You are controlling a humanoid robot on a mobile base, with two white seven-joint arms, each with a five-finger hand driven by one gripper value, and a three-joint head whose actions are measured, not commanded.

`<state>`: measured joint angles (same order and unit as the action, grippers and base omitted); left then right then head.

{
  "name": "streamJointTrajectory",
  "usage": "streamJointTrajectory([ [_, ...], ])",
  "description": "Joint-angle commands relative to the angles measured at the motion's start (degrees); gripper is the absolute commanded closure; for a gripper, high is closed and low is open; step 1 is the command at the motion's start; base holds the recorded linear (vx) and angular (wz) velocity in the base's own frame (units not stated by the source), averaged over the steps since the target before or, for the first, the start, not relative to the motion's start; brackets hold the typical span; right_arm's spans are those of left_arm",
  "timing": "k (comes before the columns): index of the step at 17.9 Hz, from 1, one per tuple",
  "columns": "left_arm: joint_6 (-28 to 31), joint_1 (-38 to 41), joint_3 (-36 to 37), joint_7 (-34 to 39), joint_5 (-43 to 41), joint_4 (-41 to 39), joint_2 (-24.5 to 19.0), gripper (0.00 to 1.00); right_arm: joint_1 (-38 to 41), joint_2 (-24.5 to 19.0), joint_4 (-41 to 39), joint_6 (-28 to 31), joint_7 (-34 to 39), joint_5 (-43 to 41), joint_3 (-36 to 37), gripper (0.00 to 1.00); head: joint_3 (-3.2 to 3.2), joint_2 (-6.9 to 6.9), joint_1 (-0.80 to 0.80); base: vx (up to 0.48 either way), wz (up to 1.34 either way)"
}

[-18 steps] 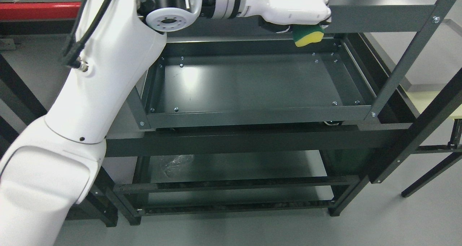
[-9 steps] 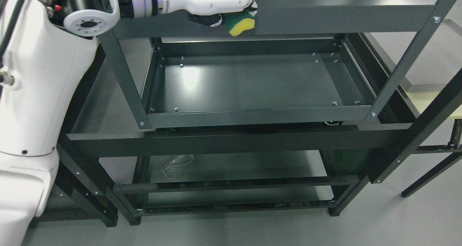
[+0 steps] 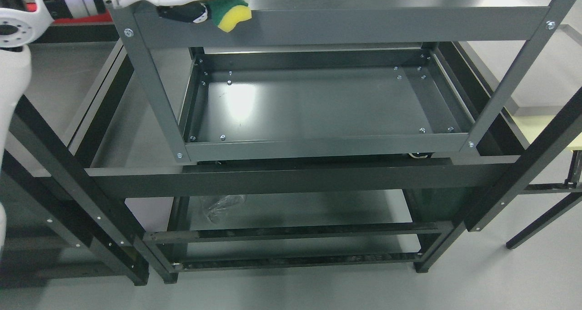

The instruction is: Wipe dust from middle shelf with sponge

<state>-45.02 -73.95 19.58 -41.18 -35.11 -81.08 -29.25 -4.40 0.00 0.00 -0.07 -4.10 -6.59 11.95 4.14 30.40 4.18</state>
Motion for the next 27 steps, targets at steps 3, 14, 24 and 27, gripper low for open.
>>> streamJointTrajectory([
  [3, 0.0, -5.4, -2.7, 0.4, -8.0, 2.7, 16.3, 0.98, 0.0, 1.0, -1.0, 4.1, 0.0, 0.0, 0.0, 0.0, 0.0, 0.0, 0.0, 0.0, 0.0],
  [14, 4.2, -18.5, 17.7, 19.1, -16.3, 24.8, 28.2, 0.97, 0.0, 1.0, -1.0, 4.1, 0.0, 0.0, 0.0, 0.0, 0.0, 0.0, 0.0, 0.0, 0.0],
  [24, 16.5, -23.5, 47.5, 28.3, -7.1, 25.9, 28.2, 0.97, 0.0, 1.0, -1.0, 4.1, 0.0, 0.0, 0.0, 0.0, 0.0, 0.0, 0.0, 0.0, 0.0],
  [27, 16.0, -23.4, 51.2, 28.4, -7.6, 25.6, 28.2, 0.97, 0.0, 1.0, -1.0, 4.1, 0.0, 0.0, 0.0, 0.0, 0.0, 0.0, 0.0, 0.0, 0.0],
])
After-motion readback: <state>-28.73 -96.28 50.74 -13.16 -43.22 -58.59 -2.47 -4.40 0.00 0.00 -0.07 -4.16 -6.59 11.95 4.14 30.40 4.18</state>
